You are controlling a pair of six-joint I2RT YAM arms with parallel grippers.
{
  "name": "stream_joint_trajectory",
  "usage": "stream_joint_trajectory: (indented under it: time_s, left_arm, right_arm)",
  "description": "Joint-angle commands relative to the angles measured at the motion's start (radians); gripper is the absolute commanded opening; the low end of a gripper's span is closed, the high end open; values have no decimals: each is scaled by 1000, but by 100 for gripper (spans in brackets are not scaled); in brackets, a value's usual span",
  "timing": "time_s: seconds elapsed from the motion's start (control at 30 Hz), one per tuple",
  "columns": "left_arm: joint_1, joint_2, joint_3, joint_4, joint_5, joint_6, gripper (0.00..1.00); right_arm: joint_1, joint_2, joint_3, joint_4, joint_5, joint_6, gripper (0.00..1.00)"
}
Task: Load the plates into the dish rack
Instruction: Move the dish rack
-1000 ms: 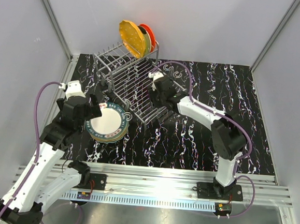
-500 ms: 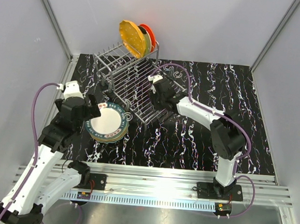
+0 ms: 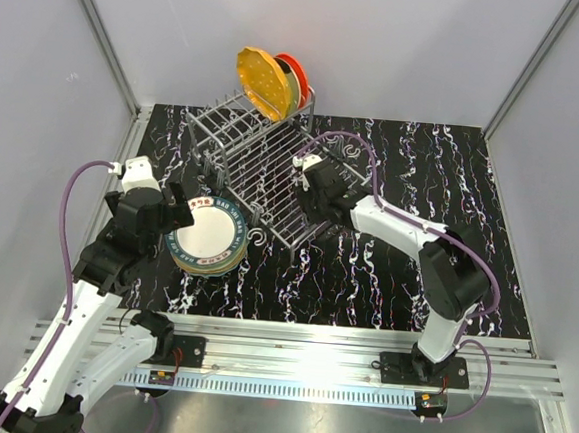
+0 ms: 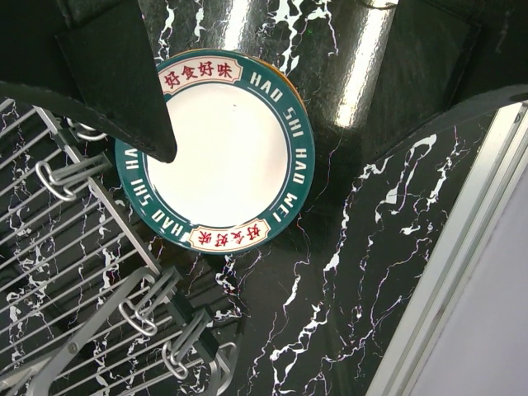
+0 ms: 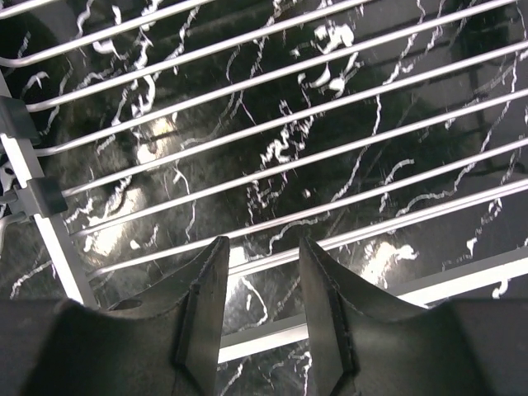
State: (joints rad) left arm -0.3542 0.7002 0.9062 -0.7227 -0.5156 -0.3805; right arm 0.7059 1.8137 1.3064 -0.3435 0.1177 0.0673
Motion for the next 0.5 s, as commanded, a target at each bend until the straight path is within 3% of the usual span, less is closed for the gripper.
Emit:
stream_joint_trajectory:
  time_s: [0.0,0.47]
  left_arm:
    - [6,-7,-1,51,2,3,99]
    - [4,-5,-3,49,8,5,99]
  right_arm:
    - [6,-42,-53,-163,22,5,46]
    - [6,-125,-133,-180,17,20,47]
